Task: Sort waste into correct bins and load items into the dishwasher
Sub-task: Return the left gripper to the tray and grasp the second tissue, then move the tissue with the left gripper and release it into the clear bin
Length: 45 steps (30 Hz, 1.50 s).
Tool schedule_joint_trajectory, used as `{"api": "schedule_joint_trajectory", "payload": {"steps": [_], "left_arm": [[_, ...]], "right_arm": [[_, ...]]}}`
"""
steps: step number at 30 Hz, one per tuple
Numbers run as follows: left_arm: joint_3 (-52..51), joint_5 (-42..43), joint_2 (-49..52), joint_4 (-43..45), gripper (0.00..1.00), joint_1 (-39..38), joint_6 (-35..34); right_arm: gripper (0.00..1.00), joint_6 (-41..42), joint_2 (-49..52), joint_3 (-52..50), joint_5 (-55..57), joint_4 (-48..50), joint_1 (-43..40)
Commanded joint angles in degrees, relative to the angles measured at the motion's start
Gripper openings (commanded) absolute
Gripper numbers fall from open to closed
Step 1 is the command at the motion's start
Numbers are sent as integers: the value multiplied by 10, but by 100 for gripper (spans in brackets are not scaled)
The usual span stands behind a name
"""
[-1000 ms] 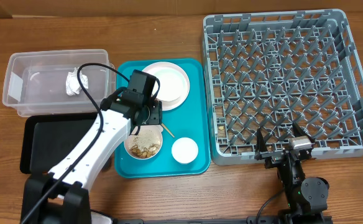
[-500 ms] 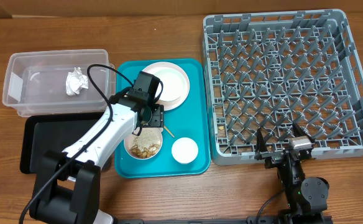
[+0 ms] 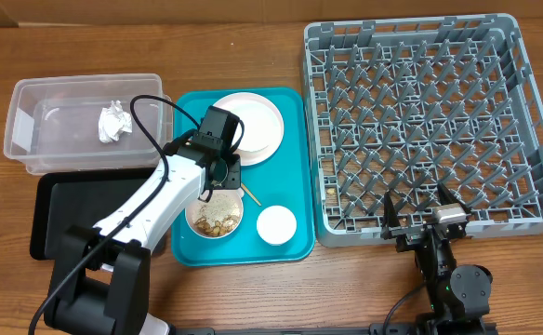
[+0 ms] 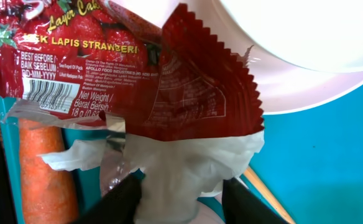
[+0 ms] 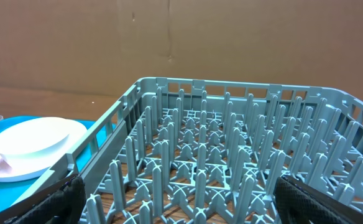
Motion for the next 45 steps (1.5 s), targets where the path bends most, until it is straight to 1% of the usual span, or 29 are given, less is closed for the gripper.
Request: {"api": "schedule_joint_trajectory", "payload": {"steps": [1, 5, 6, 8, 14, 21, 27, 31, 36, 45], "left_arm": [[-6, -7, 3, 2, 38, -4, 0], [-6, -7, 3, 5, 32, -4, 0], [-6, -7, 3, 4, 27, -4, 0], [-6, -7, 3, 3, 4, -4, 2], [23, -6, -1, -26, 4, -4, 7], [108, -5, -19, -113, 4, -3, 16], [160, -4, -28, -149, 4, -3, 15], [181, 14, -28, -162, 4, -2, 15], [221, 66, -28, -197, 4, 1, 15], [312, 84, -29, -249, 4, 2, 13]], "right_arm": [[100, -2, -6, -6, 1, 3, -2], [100, -2, -6, -6, 2, 3, -2], [100, -2, -6, -6, 2, 3, -2], [100, -2, -6, -6, 1, 3, -2], [100, -2, -6, -6, 2, 3, -2], [100, -2, -6, -6, 1, 3, -2], [100, -2, -6, -6, 1, 3, -2], [100, -2, -6, -6, 2, 3, -2], [100, -2, -6, -6, 2, 3, -2], [100, -2, -6, -6, 1, 3, -2]]}}
